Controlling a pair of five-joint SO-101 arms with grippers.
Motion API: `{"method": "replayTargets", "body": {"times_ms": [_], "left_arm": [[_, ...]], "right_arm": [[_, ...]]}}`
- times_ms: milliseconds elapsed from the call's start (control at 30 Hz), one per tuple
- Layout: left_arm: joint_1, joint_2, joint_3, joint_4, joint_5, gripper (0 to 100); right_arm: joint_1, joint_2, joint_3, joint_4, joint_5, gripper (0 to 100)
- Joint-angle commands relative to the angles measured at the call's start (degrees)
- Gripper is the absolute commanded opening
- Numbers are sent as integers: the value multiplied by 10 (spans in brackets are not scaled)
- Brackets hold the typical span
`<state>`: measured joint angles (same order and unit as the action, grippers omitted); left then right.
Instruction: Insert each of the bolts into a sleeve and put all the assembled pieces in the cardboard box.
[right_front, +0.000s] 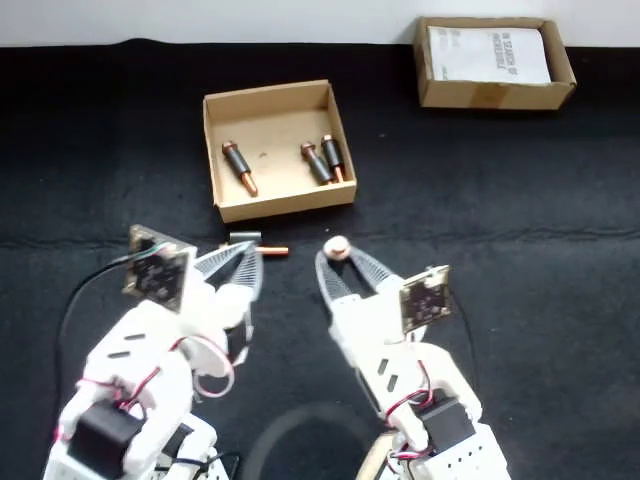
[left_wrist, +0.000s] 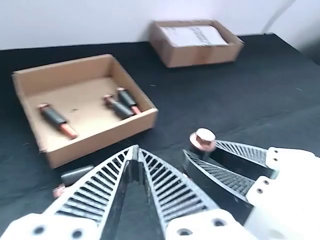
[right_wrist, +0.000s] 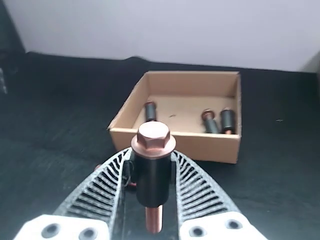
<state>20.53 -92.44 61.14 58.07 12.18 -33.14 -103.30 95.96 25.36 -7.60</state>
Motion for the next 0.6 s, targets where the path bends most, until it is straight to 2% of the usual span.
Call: {"method": "replayTargets", "body": {"times_ms": [0,133,233,400,567], "left_arm": [[-48,-56,-5,54,-4,9],[-95,-118,31,95,-4,9],[-141,-117,43,123,-4,9],[-190,-115,72,139,-4,9],[-234,-115,131,159,-56,9]], "right_arm": [[-29,1,22,29,-3,7],[-31,1,-6,58,-1,7],[-31,2,-41,81,0,7],[-31,7,-94,88,57,7],[-31,138,-196,88,65,7]]}}
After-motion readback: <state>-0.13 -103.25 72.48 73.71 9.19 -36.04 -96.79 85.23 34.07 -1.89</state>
